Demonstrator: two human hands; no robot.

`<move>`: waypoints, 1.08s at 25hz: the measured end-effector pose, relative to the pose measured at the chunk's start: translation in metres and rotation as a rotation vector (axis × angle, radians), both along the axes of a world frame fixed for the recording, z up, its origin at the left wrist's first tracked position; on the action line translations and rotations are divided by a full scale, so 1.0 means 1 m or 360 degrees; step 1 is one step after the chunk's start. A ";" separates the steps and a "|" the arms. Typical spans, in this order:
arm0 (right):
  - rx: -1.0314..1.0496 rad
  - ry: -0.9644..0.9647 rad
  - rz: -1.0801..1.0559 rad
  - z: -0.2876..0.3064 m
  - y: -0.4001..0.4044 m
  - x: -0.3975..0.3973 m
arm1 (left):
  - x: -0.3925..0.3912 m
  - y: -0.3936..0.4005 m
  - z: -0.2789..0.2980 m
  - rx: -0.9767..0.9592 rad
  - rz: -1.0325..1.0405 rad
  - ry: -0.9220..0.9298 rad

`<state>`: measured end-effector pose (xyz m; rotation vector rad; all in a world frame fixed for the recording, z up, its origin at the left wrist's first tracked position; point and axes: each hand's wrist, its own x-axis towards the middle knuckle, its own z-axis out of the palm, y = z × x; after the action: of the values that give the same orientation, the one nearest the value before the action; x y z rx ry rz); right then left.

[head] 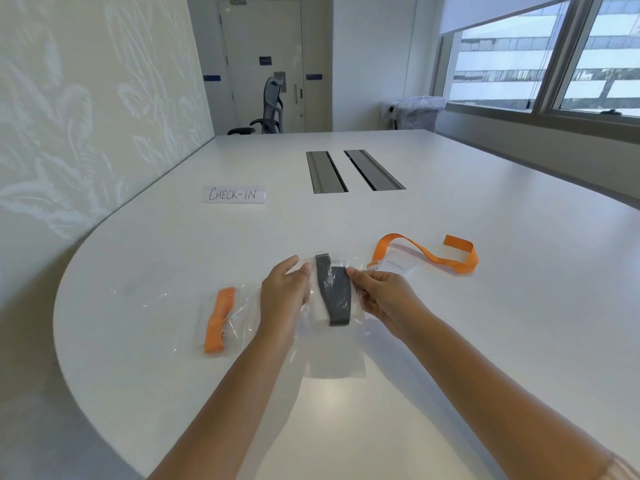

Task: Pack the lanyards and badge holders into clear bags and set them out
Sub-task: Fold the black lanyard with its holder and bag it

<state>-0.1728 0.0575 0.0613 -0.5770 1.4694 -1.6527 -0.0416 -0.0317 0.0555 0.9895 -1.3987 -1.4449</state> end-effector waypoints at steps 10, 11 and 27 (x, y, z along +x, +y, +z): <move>0.0034 -0.0113 0.0024 -0.007 -0.090 0.035 | 0.015 -0.069 0.003 -0.0438 0.0106 -0.0808; 0.0033 -0.0061 0.0055 -0.007 -0.100 0.039 | 0.018 -0.081 0.006 -0.0461 0.0116 -0.0871; 0.0343 0.0619 0.0313 -0.011 -0.165 0.051 | 0.068 -0.156 -0.008 -0.0688 0.0256 -0.1193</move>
<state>-0.1222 -0.1078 0.0504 -0.9256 1.7774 -1.2557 0.0266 -0.1873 0.0477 1.3756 -1.9905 -0.6034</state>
